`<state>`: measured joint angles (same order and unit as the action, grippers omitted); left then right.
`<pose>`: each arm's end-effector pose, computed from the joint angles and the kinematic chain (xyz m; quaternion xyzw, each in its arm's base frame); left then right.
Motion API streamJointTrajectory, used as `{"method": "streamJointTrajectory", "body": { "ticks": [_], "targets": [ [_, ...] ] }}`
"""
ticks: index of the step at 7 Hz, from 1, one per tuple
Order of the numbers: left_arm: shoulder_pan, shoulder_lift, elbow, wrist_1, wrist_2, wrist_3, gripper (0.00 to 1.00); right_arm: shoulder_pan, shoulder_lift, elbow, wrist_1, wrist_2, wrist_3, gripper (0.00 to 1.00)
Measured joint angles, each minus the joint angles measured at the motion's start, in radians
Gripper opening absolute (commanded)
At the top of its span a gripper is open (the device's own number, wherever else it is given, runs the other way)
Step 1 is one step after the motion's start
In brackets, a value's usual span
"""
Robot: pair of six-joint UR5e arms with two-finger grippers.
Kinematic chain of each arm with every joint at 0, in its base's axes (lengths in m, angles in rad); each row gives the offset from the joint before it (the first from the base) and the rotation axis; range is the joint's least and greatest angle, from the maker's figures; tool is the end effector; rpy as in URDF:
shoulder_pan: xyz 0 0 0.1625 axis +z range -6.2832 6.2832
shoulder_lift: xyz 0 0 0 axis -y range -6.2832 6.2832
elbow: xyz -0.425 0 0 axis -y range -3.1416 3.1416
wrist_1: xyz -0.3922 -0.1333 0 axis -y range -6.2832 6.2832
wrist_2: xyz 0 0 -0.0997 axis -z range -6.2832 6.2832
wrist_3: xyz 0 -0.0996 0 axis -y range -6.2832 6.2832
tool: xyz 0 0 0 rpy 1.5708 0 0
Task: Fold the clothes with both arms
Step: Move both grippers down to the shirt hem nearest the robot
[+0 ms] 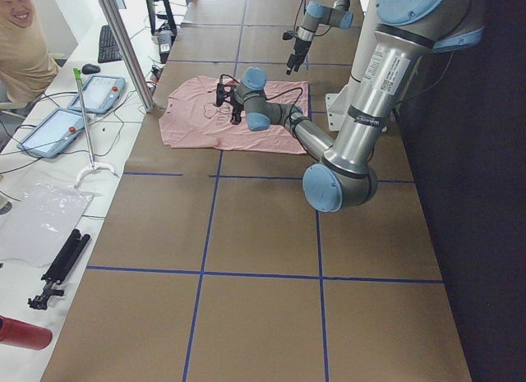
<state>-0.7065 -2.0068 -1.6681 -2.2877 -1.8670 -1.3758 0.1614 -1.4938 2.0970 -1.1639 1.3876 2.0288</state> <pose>0.4184 -0.4941 0.2838 0.1444 0.5731 -0.1193 0.7978 -0.4609 -0.2285 0.3314 0.0080 -0.4884 0.3078 0.8165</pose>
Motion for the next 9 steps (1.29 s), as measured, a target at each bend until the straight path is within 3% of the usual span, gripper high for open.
{"method": "streamJointTrajectory", "body": {
  "ticks": [2, 4, 5, 7, 9],
  "targets": [
    [0.011, 0.004, -0.001, 0.007, -0.002, -0.023, 0.83, -0.108, 0.015, -0.014, -0.062, -0.088, 0.145, 0.99],
    [0.016, 0.004, -0.002, 0.008, -0.002, -0.04, 0.83, -0.148, 0.027, -0.052, -0.108, -0.111, 0.226, 0.93],
    [0.02, 0.003, -0.002, 0.008, -0.001, -0.043, 0.83, -0.152, 0.028, -0.06, -0.122, -0.111, 0.24, 0.68],
    [0.023, 0.003, -0.008, 0.008, 0.0, -0.046, 0.84, -0.151, 0.032, -0.054, -0.154, -0.11, 0.247, 0.06],
    [0.024, 0.003, -0.01, 0.008, 0.0, -0.05, 0.84, -0.147, 0.033, -0.036, -0.172, -0.11, 0.248, 0.0]
  ]
}}
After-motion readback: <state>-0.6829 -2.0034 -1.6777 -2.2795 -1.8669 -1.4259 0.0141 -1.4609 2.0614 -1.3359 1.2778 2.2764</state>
